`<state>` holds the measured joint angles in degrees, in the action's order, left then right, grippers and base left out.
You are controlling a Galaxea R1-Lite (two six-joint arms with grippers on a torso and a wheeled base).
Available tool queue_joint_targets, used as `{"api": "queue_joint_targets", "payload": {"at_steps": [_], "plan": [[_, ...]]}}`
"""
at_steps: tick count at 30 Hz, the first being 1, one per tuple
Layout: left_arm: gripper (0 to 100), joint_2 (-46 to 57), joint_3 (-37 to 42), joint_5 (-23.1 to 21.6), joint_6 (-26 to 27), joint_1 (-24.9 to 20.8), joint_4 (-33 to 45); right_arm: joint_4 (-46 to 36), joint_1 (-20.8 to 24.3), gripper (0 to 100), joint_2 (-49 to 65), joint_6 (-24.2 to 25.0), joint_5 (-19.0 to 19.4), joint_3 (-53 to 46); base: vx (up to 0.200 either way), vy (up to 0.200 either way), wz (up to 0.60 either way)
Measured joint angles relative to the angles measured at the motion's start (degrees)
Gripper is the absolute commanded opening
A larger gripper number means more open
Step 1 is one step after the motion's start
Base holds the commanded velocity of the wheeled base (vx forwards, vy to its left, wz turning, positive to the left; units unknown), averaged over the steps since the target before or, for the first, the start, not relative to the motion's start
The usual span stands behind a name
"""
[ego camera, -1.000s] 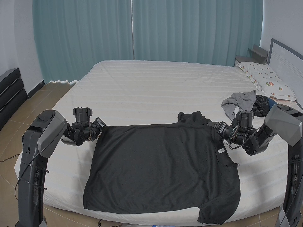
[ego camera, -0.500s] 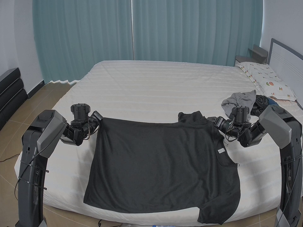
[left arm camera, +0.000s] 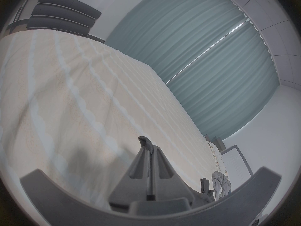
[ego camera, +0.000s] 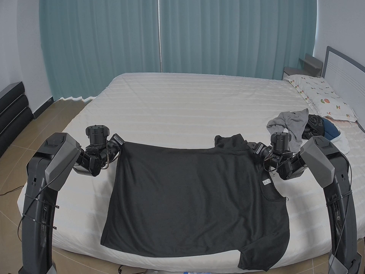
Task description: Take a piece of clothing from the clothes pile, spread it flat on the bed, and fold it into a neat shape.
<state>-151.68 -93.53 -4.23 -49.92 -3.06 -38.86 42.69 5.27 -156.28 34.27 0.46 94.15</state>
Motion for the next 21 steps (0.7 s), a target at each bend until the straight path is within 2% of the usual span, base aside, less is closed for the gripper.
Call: {"api": "queue_joint_targets", "payload": {"at_steps": [12,16,21], "plan": [[0,-0.3,-1.9,0.5,0.1,0.4,-0.3,1.0,-0.6,0,-2.2,0.6,-2.6,3.0,0.0,0.0,0.0],[0,-0.5,-3.2,2.0,0.1,0.6,-0.3,2.2,-0.7,0,-2.2,1.0,-2.9,3.4,0.0,0.0,0.0],[0,-2.1,-7.3,6.2,0.1,0.9,0.0,4.4,-0.7,0,-2.2,1.1,-3.1,3.5,0.0,0.0,0.0]]}}
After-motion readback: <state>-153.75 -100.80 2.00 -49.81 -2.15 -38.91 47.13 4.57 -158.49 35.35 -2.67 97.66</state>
